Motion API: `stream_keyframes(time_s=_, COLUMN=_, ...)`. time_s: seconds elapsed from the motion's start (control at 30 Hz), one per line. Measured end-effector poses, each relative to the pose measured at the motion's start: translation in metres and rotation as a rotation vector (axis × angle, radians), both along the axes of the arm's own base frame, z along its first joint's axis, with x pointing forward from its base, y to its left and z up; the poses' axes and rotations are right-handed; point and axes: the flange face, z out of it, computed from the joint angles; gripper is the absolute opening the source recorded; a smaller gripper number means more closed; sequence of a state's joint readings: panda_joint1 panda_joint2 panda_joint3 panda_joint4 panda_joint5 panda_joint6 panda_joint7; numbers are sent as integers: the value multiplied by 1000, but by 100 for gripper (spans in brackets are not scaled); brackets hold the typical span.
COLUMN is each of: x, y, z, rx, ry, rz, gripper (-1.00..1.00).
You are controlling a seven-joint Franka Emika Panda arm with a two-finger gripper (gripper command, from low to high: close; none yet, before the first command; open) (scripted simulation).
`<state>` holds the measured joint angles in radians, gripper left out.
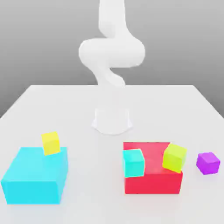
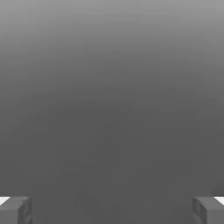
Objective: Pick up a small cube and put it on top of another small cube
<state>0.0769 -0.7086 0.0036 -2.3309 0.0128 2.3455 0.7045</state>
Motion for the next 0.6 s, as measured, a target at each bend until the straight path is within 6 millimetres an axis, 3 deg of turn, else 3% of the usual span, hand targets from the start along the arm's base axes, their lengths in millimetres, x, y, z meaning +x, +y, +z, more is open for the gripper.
stream_keyframes(time_s=0.13, x=38, y=62, z=-78, rx=-100, ry=112, rz=253, gripper=0)
stream_keyframes(time_s=0.3, x=49, y=143, z=-179, rx=-226, ry=230, rz=567, gripper=0)
stream_keyframes(time_s=0.47, x=24, y=217, z=-283, rx=-358, ry=335, rz=888, gripper=0)
stream_keyframes(time_s=0.6, x=-24, y=270, z=-365, rx=-471, ry=406, rz=1168, gripper=0)
